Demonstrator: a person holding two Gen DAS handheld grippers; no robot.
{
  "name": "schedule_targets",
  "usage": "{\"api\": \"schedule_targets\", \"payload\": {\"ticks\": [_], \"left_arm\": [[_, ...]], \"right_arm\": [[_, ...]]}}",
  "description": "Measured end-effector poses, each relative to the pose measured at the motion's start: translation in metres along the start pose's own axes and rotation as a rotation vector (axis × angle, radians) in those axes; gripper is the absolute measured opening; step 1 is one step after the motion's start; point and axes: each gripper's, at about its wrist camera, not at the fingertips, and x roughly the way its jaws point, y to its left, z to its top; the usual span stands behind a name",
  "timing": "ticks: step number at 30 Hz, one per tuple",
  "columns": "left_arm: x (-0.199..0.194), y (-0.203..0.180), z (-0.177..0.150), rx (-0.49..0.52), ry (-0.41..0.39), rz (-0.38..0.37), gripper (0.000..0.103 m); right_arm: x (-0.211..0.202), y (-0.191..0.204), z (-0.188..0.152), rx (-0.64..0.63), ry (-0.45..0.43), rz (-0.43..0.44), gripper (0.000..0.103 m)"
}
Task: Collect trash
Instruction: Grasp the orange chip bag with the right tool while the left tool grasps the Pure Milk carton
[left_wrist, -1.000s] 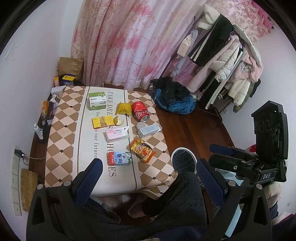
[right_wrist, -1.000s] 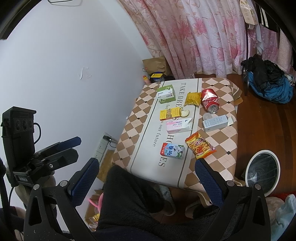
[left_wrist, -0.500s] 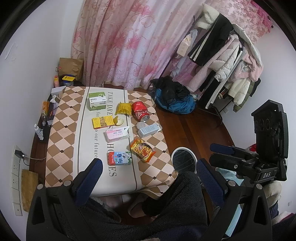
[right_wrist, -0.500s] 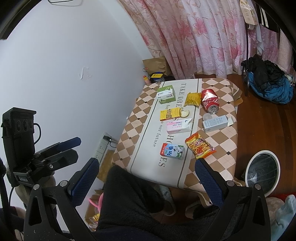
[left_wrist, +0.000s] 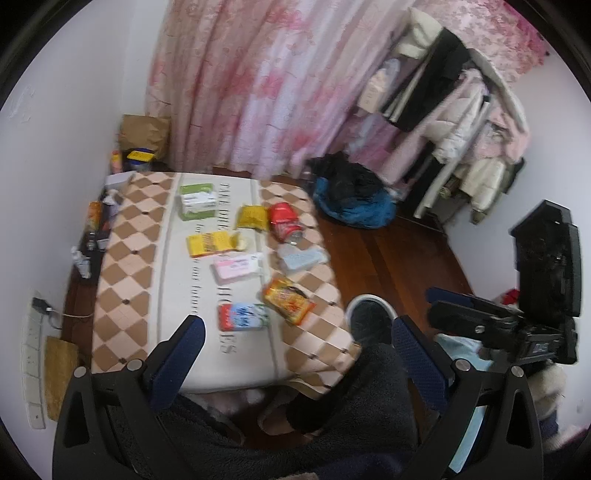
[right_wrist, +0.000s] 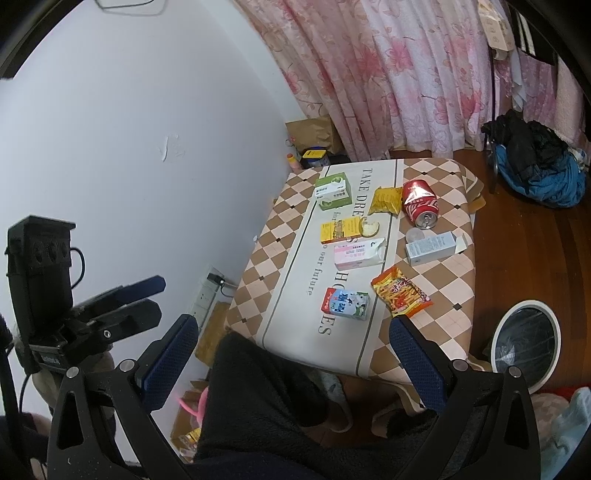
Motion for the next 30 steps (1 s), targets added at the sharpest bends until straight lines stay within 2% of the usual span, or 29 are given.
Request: {"api": "schedule_targets", "payload": {"ticks": [3, 5, 7, 9, 11, 15, 19, 25, 27, 28, 30], "left_arm": [[0.022, 0.005, -0.004, -0.011, -0.012, 0.126, 0.103], [0.051, 0.020, -0.007, -0.014, -0.012, 0.243, 0.103], [0.090, 0.039, -0.014, -0.025, 0.036, 0.340, 0.103], [0.123, 0.056, -0.023, -0.032, 0.075, 0.392, 0.103], [0.170, 0.077, -0.038, -0.034, 0.157, 0.440, 0.103], [0.228, 0.101, -0.059, -0.001, 0.254, 0.493, 0.103], [0.258, 0.118, -0.068, 0.008, 0.329, 0.486, 0.103], [0.279, 0.122, -0.074, 0.115, 0.386, 0.487, 0.103], [0.283, 0.120, -0.075, 0.157, 0.402, 0.491, 0.103], [0.285, 0.120, -0.075, 0.173, 0.403, 0.491, 0.103], [0.285, 0.117, -0.073, 0.207, 0.403, 0.506, 0.103]], "right_arm": [[0.008, -0.010, 0.005, 0.052, -0.002, -0.032, 0.103], [0.018, -0.025, 0.004, 0.093, 0.000, -0.079, 0.103], [0.036, -0.043, 0.002, 0.121, 0.018, -0.116, 0.103], [0.066, -0.061, -0.001, 0.111, 0.039, -0.199, 0.103], [0.104, -0.081, -0.004, 0.076, 0.079, -0.265, 0.103], [0.192, -0.121, 0.001, -0.014, 0.226, -0.358, 0.103], [0.269, -0.146, 0.003, -0.121, 0.364, -0.416, 0.103], [0.325, -0.153, 0.000, -0.250, 0.450, -0.446, 0.103], [0.335, -0.154, 0.000, -0.264, 0.460, -0.448, 0.099], [0.339, -0.154, 0.000, -0.264, 0.461, -0.444, 0.091], [0.339, -0.155, 0.000, -0.253, 0.447, -0.422, 0.086]]}}
